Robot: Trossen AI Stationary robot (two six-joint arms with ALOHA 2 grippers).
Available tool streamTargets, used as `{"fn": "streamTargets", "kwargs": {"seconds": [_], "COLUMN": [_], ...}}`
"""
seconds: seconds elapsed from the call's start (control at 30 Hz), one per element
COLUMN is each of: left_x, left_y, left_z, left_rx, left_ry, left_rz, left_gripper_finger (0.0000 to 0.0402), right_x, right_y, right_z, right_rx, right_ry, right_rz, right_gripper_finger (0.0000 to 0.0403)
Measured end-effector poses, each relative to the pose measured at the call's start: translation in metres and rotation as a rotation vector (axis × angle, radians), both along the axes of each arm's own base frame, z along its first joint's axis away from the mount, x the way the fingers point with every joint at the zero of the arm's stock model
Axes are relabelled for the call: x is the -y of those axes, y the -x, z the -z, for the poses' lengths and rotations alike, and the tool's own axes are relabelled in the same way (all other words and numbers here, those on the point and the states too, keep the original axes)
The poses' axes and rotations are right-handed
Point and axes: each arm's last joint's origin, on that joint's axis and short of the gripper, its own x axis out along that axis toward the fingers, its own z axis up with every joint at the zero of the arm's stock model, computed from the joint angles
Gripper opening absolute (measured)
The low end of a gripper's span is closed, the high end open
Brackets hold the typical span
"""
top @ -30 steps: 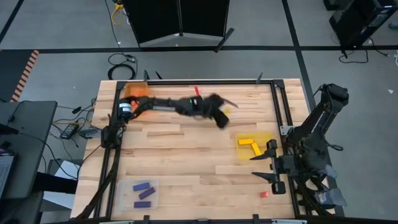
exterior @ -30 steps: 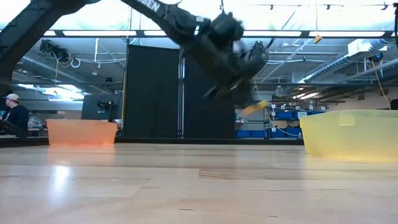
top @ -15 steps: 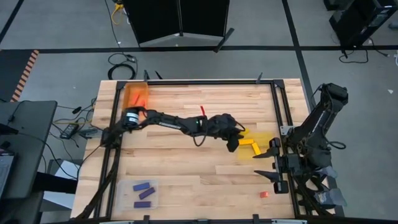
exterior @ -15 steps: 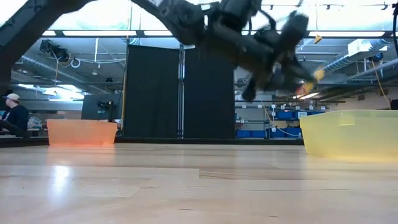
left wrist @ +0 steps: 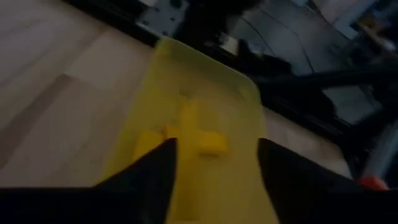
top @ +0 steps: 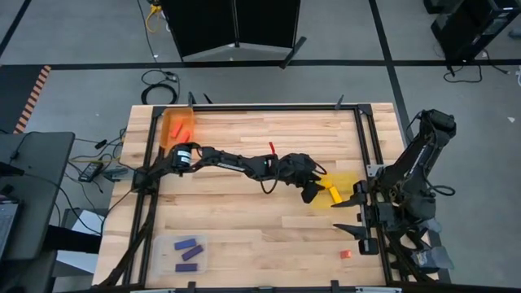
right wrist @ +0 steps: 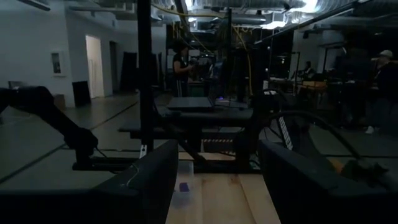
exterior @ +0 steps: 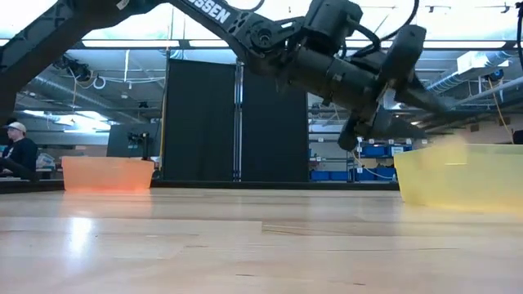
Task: Sort blocks
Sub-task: Put the yellow block into the yellow transparent bin, then put the orange block into the orange transparent bin
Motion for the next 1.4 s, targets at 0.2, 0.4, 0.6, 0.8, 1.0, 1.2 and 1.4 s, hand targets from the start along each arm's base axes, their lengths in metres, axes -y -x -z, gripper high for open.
{"fn": "streamTargets", "kwargs": {"seconds": [0.2,0.4,0.6,0.8,1.0,1.2,1.4], "left_x": [-0.007,-0.015,-0.022,-0.018,-0.016,-0.011,-0.007], "left_y": [0.011,0.048,0.131,0.207,0.245,0.250,0.250], "left_z": [-0.027,-0.066,-0.109,-0.127,-0.129,-0.126,-0.126], "left_rx": [-0.032,-0.002,0.189,0.306,0.343,0.338,0.339], "left_ry": [-0.026,-0.129,-0.174,-0.168,-0.162,-0.139,-0.134], "left_rz": [0.029,-0.032,-0.138,-0.227,-0.287,-0.282,-0.269], "left_gripper_finger": [0.0312,0.0292,0.0244,0.0221,0.0218,0.0218,0.0218], "right_x": [-0.002,-0.011,-0.023,-0.033,-0.044,-0.061,-0.080], "right_y": [0.002,-0.001,-0.013,-0.026,-0.044,-0.043,-0.017], "right_z": [0.004,0.027,0.064,0.082,0.064,0.049,0.060], "right_rx": [-0.025,-0.134,-0.291,-0.551,-0.954,-1.290,-1.414], "right_ry": [-0.018,-0.054,-0.159,-0.216,-0.237,-0.276,-0.288], "right_rz": [0.010,0.014,-0.041,-0.097,-0.061,0.022,0.105], "right_gripper_finger": [0.0236,0.0240,0.0243,0.0243,0.0251,0.0256,0.0263]}}
